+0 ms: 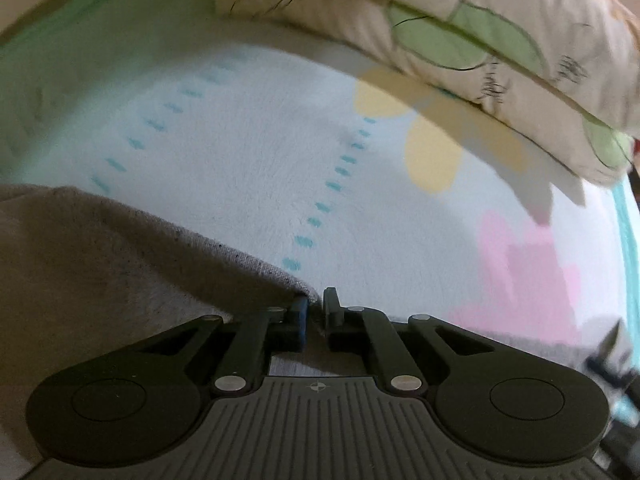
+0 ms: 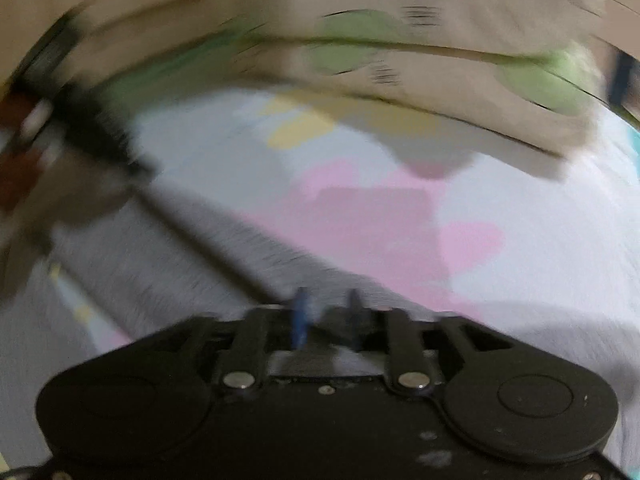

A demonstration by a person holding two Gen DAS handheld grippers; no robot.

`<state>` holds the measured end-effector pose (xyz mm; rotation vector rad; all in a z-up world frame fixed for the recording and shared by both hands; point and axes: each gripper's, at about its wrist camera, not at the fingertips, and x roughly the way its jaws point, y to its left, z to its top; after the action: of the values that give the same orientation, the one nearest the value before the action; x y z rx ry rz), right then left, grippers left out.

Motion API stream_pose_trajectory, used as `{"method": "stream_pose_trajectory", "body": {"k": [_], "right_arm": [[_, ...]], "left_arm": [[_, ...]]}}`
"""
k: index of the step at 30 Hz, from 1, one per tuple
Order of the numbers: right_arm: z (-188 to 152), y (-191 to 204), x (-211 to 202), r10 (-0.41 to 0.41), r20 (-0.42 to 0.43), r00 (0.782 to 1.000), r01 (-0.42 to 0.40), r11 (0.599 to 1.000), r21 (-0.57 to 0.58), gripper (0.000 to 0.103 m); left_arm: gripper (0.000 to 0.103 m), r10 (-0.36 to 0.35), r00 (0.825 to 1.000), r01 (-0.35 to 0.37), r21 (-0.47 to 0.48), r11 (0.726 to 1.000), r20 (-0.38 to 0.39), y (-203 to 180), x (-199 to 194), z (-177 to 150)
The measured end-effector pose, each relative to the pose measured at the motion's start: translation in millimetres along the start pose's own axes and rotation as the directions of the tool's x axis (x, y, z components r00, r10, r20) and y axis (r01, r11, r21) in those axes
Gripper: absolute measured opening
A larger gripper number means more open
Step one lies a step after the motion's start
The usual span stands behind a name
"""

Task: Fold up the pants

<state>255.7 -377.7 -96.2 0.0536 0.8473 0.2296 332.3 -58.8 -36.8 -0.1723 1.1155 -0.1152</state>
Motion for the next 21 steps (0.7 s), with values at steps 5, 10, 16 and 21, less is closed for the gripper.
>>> {"method": "stream_pose_trajectory", "body": {"k": [5,10,16,21], "right_arm": [[-5,-45,-28,-0.187,0.039,0.981,0.166,0.934,0.317,0.065],[-4,-92,-38,-0.399,-0.058,0.915,0.366,0.762,0.535,0.077],[32,-103,0,-0.534,-0.229,0.814,0.576,0.686,0.445,0.092],[24,-101,26,-0.568,-0.405,0.716,0.696,0.627,0.35,0.066]], "left_arm": [[0.007,-0.004,0.998,0.001,0.04,0.999,0.056,-1,-20,-24],[0.007,-0.005,0.997,0.002,0.042,0.999,0.076,0,-26,-31],[0.007,0.002,0.997,-0.004,0.026,1.0,0.076,1,-31,-38],[0.007,-0.002,0.997,0.001,0.01,1.0,0.075,4,-44,-44]]}}
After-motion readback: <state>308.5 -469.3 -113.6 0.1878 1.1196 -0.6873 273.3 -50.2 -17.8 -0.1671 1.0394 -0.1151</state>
